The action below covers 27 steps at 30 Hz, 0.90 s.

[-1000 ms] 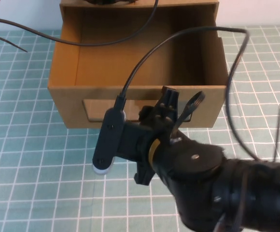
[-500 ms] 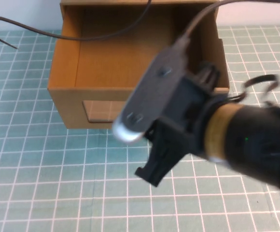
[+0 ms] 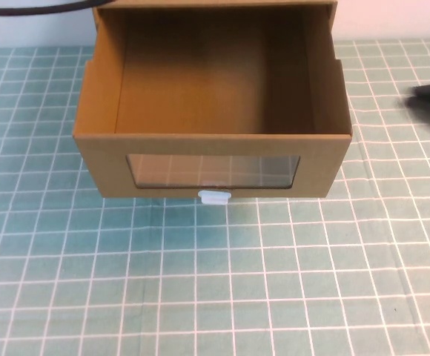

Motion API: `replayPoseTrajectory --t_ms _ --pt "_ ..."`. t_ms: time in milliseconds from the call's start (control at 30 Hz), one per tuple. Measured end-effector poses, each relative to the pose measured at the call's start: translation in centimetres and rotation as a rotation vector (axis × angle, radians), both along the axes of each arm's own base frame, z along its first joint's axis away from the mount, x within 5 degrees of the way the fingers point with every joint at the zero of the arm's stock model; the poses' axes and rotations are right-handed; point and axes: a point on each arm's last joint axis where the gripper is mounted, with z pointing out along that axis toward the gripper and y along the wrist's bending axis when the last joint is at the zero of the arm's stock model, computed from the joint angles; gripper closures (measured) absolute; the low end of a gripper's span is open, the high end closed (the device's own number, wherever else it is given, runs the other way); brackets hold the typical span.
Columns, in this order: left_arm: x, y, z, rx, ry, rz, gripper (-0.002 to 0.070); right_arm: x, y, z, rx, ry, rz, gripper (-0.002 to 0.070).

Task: Open the shoe box
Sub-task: 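Pull the top drawer of the cardboard box fully open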

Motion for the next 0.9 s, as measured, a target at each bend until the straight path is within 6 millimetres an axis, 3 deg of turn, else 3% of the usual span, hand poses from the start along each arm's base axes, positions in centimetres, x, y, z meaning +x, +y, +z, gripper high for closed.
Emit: replayPoseTrajectory --t_ms 133,300,467,533,633,900 --pt "-4.4 1.9 2.1 0.111 -0.086 0.053 0.0680 -0.5 -2.7 0.6 -0.050 -0.035 -0.081 0.0688" --pt "-9.2 3.6 3.8 0.146 -0.153 0.094 0.0680 -2.4 -5.7 1.7 0.106 -0.097 -0.014 0.0689" --pt "-15.1 5.2 3.9 0.134 -0.194 0.100 0.0680 -3.8 -8.3 -0.3 0.211 -0.147 0.009 0.0689" --pt "-17.5 5.8 3.2 0.134 -0.196 0.100 0.0680 -4.0 -8.9 -1.5 0.239 -0.130 -0.006 0.0689" --pt "-20.1 6.5 0.5 0.150 -0.148 0.094 0.0680 -4.3 -9.5 -3.3 0.278 -0.090 -0.026 0.0689" --pt "-23.3 7.6 -9.3 0.159 -0.022 0.136 0.0680 -4.6 -10.1 -4.6 0.302 -0.059 -0.039 0.0689"
